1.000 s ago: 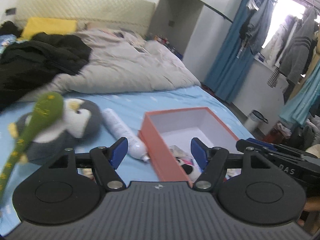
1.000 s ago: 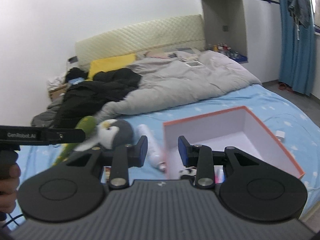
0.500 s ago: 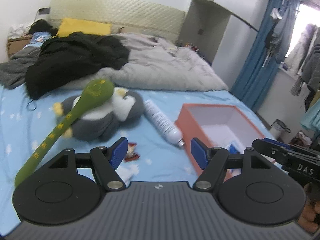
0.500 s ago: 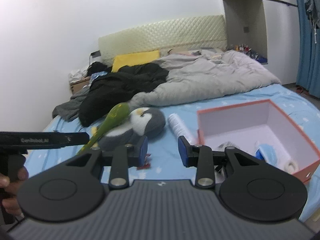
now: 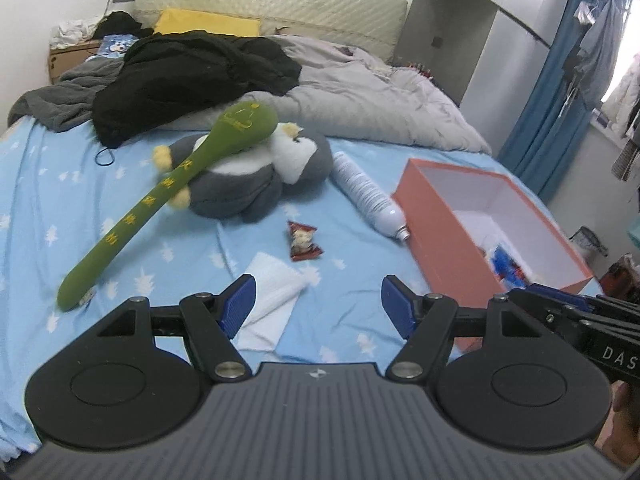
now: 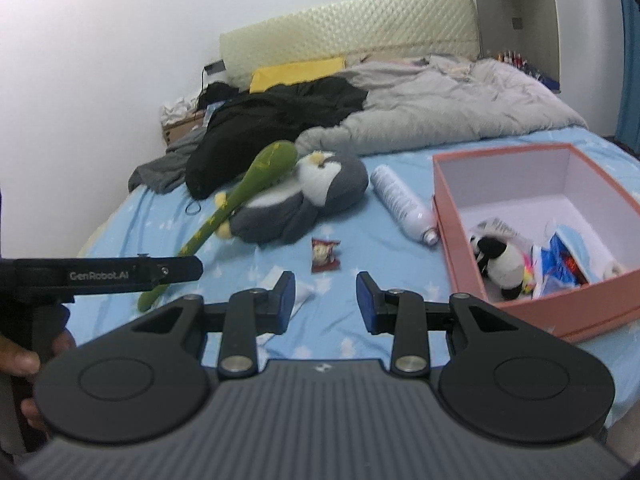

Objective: Organize soft objects
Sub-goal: 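Withdraw both open grippers from the box toward the white wipe, then move the left gripper to the white wipe while the right approaches the red candy packet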

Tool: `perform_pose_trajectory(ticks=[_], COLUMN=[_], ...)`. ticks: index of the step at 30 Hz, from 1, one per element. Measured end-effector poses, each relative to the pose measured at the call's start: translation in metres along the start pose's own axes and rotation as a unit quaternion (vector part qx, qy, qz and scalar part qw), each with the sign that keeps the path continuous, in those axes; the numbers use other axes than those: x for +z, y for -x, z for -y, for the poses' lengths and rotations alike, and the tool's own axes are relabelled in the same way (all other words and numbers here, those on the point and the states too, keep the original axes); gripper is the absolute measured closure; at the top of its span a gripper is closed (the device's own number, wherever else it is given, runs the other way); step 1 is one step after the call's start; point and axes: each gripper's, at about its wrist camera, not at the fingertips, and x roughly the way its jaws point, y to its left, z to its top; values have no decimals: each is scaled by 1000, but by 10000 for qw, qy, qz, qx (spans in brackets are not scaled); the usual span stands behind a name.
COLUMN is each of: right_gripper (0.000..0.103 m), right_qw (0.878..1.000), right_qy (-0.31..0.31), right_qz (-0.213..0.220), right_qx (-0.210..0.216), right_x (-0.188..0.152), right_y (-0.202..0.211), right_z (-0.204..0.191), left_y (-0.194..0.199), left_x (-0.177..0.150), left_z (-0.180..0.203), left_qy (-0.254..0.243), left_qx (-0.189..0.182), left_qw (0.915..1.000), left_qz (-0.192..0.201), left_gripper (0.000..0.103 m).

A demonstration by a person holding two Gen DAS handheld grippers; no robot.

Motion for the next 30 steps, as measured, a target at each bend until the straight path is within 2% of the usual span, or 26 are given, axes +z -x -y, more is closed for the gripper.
perform_pose_trajectory(ticks=[6,14,18,21,30], right_gripper=[67,67,67,67,67], right_qw=[9998,9994,9990,9986,9965], right_qy=[67,57,26,-10,72], right_qz=[-159,-301,-416,-521,-812], right_qx=[99,167,129,126,197], right_x=[-11,-15,-14,-13,-5], right_y=[-3,-19,-36,-53,-120], right_z=[-8,-9,-4,1,11], left_y=[-3,-15,-34,-53,-128], left_x=[-21,-28,-28,-30,-35], left_z=[-5,-17,-26,-33,-57], left_qy=[116,153,132,202,332], left_qx=[36,143,273,237,255], left_qw=[9997,9994,9989,9982,9959], left_qz=[-189,-268,-371,-511,-797], left_gripper=[29,29,29,29,29])
